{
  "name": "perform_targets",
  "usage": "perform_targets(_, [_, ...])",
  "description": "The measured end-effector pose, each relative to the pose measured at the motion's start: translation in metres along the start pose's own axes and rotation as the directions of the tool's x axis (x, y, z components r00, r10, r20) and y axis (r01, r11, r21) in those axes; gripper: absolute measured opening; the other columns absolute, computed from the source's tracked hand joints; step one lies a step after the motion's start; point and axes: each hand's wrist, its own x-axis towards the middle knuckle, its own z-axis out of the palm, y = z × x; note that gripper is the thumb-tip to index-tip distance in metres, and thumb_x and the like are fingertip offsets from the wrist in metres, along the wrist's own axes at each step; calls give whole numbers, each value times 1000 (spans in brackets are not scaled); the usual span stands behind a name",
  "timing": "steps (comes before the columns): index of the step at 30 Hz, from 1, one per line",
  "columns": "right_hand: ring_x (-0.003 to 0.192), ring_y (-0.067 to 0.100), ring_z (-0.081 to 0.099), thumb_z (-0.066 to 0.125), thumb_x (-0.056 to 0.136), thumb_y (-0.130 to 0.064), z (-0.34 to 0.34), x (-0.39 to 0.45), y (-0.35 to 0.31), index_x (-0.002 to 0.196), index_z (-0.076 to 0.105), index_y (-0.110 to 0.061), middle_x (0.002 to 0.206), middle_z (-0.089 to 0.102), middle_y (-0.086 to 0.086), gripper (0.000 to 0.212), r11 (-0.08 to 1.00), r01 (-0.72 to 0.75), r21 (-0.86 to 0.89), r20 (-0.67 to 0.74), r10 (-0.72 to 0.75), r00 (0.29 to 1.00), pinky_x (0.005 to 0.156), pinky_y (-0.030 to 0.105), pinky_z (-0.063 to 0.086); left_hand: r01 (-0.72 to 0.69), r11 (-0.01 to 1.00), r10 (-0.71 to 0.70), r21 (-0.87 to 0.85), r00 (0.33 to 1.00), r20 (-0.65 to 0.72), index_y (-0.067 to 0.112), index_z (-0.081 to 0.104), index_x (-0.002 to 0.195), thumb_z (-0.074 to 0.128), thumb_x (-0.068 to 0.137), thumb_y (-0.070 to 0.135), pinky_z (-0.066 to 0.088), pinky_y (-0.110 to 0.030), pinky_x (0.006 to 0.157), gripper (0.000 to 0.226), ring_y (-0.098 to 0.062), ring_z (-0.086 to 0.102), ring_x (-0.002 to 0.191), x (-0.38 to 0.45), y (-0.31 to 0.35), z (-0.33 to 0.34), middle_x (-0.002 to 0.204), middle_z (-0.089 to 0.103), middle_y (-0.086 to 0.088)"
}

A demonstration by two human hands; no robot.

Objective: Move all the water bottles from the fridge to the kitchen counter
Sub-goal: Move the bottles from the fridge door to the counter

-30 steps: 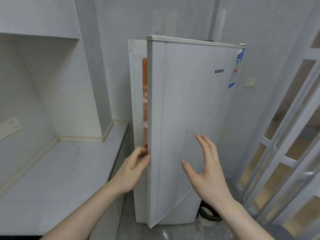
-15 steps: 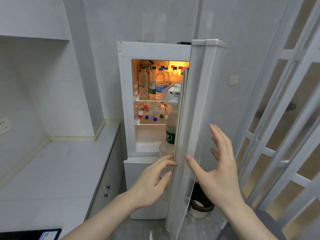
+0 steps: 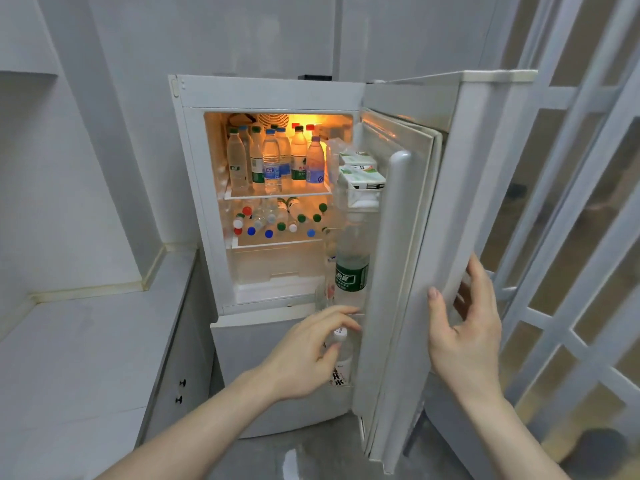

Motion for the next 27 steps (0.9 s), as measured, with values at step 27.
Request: perform_targets(27, [155, 6, 14, 65, 97, -5, -74, 63, 103, 160, 34, -13, 170, 19, 6, 71, 941, -99, -323, -275, 6, 961, 119, 5, 7, 21, 998, -18, 61, 999, -42, 39, 63, 107, 57, 89, 7, 41, -28, 103, 37, -3, 50, 125, 75, -6, 4, 140, 49, 26])
